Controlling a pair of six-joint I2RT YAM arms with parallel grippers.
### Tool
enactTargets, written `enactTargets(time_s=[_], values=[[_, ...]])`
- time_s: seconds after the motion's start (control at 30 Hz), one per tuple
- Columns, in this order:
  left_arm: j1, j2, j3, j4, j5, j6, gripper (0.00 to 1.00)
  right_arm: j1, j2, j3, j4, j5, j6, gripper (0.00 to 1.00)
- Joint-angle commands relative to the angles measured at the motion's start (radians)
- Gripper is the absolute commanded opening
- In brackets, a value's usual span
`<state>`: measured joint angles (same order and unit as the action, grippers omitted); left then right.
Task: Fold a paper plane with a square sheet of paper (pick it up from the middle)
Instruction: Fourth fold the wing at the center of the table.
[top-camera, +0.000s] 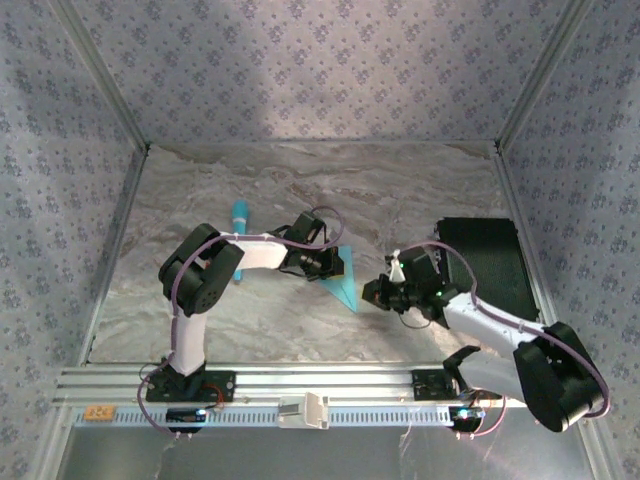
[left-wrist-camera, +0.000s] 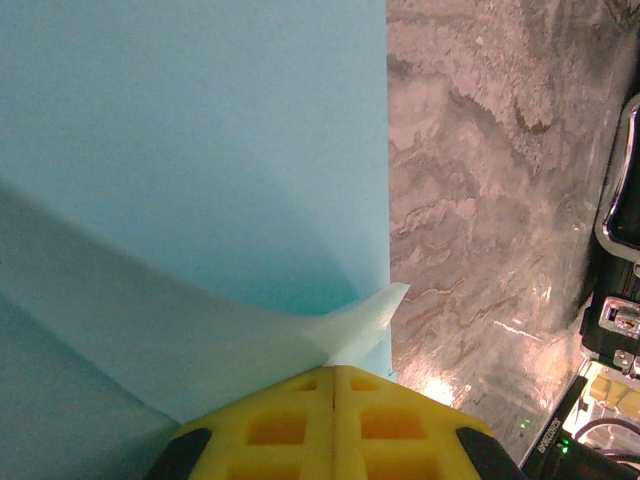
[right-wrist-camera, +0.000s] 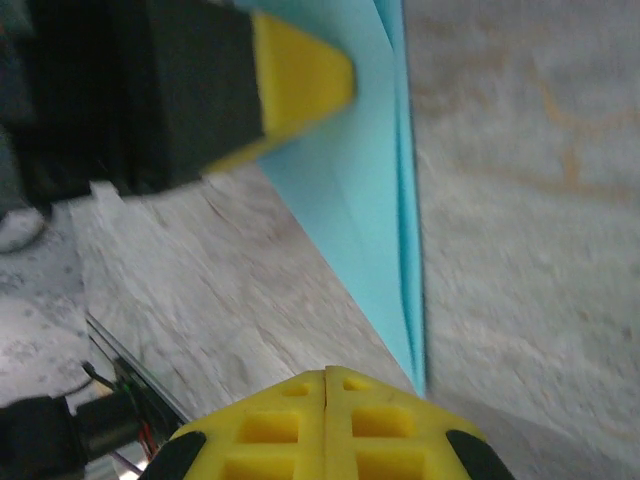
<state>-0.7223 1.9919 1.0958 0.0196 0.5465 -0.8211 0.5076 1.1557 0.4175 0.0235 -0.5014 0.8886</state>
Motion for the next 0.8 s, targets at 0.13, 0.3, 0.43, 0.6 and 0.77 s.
enactTargets(time_s=[0.13,0.3,0.43,0.6,0.77], values=[[-0.006,0.045,-0.041,-0.060,-0.111,-0.002,0.00,0.024,0.251,0.155,0.079,0.002,0.004,0.00],[-0.006,0.044,-0.044,-0.060,-0.109,0.002,0.00,0.036,0.378,0.202,0.149,0.011,0.026,0.00],[-0.007,0.042,-0.044,-0.054,-0.106,0.001,0.00,0.034,0.431,0.200,0.175,0.029,0.028,0.00],[-0.006,0.033,-0.047,-0.046,-0.100,0.007,0.00,0.029,0.472,0.149,0.150,0.064,0.017,0.00],[-0.005,-0.023,-0.040,-0.031,-0.088,0.035,0.02,0.025,0.481,0.053,0.161,0.093,0.033,0.00]])
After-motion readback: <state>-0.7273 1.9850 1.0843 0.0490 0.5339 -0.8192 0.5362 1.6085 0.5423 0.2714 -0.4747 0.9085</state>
